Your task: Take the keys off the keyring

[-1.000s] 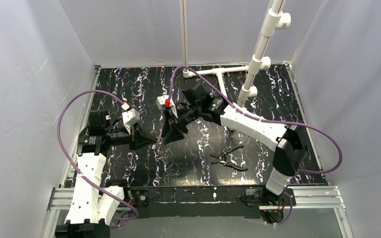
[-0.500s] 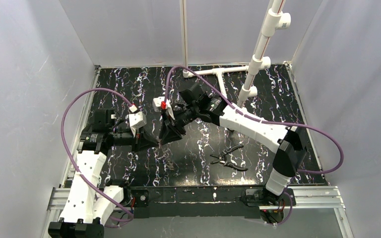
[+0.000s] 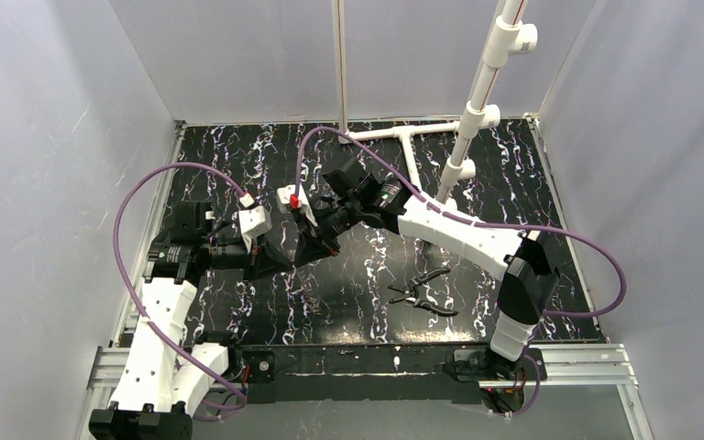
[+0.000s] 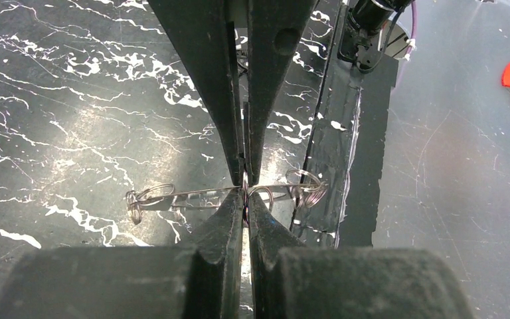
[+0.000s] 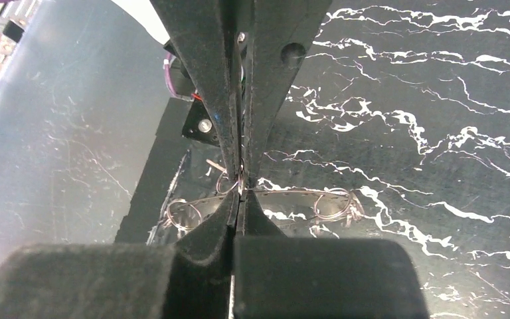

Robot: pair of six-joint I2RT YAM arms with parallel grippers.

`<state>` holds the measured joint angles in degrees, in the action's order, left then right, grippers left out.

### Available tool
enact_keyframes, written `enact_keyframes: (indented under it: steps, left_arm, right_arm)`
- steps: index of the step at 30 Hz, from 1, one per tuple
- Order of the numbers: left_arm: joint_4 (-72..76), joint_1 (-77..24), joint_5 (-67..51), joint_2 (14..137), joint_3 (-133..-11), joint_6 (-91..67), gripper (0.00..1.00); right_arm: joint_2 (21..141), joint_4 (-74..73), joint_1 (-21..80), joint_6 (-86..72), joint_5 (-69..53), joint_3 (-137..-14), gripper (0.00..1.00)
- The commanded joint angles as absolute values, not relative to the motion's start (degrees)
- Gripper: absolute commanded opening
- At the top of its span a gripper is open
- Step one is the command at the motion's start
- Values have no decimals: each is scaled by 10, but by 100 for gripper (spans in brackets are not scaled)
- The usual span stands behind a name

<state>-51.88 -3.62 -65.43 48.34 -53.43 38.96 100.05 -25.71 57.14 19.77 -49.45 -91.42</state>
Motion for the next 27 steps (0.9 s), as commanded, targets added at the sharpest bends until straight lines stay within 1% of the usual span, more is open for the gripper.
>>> enact_keyframes:
  steps: [1, 2, 5, 6, 8, 11, 15, 20, 25, 27]
  left_arm:
    - [-528, -40, -682, 487, -556, 367, 0]
    - [-521, -39, -680, 490, -556, 353, 6]
    - [-496, -27, -678, 504, -557, 305, 30]
    - [-496, -20, -692, 508, -559, 300, 35]
    - [-496, -11, -722, 512, -559, 293, 41]
    - [-478, -1, -742, 512, -556, 265, 45]
    - [-452, 32, -763, 512, -548, 241, 46]
    - [-445, 46, -774, 518, -537, 237, 46]
    - [-435, 47, -769, 515, -519, 257, 52]
    - [-434, 47, -769, 514, -512, 263, 53]
  right_arm:
    - [1001, -254, 575, 203, -482, -941, 1]
    - [999, -251, 574, 203, -483, -939, 1]
    - [989, -246, 570, 198, -488, -933, 1]
    - [983, -238, 566, 191, -493, -928, 1]
    - [974, -211, 556, 166, -501, -915, 1]
    - [964, -163, 534, 122, -518, -897, 1]
    - [953, -116, 520, 85, -533, -874, 1]
    - [950, -104, 516, 77, -539, -867, 1]
    - [948, -97, 516, 65, -545, -869, 1]
    - [949, -92, 516, 59, -547, -870, 1]
